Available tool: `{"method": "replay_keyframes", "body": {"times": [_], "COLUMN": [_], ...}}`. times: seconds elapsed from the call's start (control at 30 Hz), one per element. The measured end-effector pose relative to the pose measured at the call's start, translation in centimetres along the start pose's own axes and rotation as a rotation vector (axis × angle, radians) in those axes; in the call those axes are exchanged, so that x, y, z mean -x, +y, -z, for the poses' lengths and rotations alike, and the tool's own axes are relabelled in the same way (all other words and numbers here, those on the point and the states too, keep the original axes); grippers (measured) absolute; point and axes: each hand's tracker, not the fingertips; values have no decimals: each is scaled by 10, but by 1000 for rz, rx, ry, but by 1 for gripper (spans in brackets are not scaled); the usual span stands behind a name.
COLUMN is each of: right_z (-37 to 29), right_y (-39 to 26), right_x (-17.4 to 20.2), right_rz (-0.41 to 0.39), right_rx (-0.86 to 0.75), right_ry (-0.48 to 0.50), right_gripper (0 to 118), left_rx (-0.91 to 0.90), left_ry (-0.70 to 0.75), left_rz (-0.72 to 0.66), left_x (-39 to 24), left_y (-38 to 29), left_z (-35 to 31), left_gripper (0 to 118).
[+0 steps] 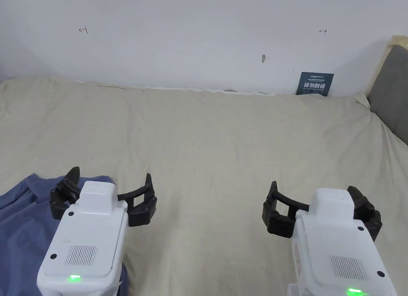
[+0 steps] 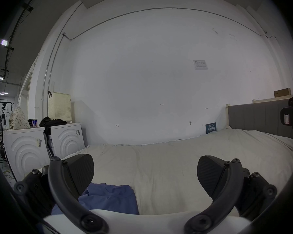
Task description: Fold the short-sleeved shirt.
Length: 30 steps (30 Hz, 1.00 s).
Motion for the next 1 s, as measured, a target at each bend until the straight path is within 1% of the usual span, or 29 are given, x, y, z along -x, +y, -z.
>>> {"method": "replay_keyframes", "body": {"times": [0.2, 0.27, 0.3, 0.33, 0.37, 0.4, 0.43, 0.57, 0.6, 0.7, 0.83, 0.93, 1.0], "right_z": [0, -1, -2, -3, -4, -5, -4, -4, -3, -2, 6, 12, 16], "right_y": [1, 1, 2, 2, 3, 3, 4, 4, 4, 6, 10, 15, 18], "right_x": [-1, -1, -1, -1, -2, -2, -2, -4, -3, 2, 22, 50, 74], "right_rz": [0, -5, -7, -9, -8, -7, -7, -16, -18, -25, -16, -20, -23], "right_rx": [2, 0, 0, 0, 1, 3, 9, 19, 20, 19, 16, 2, -5], "right_ry": [1, 0, 0, 3, 5, 8, 12, 18, 20, 31, 104, 184, 244], "right_gripper": [118, 118, 110, 87, 63, 34, 8, 5, 2, 1, 1, 1, 1], "left_rx": [-1, -4, -7, -5, 2, 14, 20, 29, 30, 32, 42, 52, 68], "left_ry": [2, 1, -2, -10, -24, -42, -44, -54, -41, -25, 27, 96, 148], "left_rz": [-2, -7, -13, -26, -42, -63, -71, -86, -79, -75, -70, -41, -34], "left_x": [-1, -2, -2, -2, -1, -1, -1, 2, 3, 8, 32, 59, 83], "left_y": [2, 3, 4, 4, 5, 5, 6, 9, 9, 5, 2, -2, -3], "left_z": [-1, -3, -4, -5, -5, -5, -5, -5, -5, -5, -12, -21, -27], "left_gripper": [118, 104, 93, 69, 40, 9, 1, 0, 0, 0, 0, 0, 0]}}
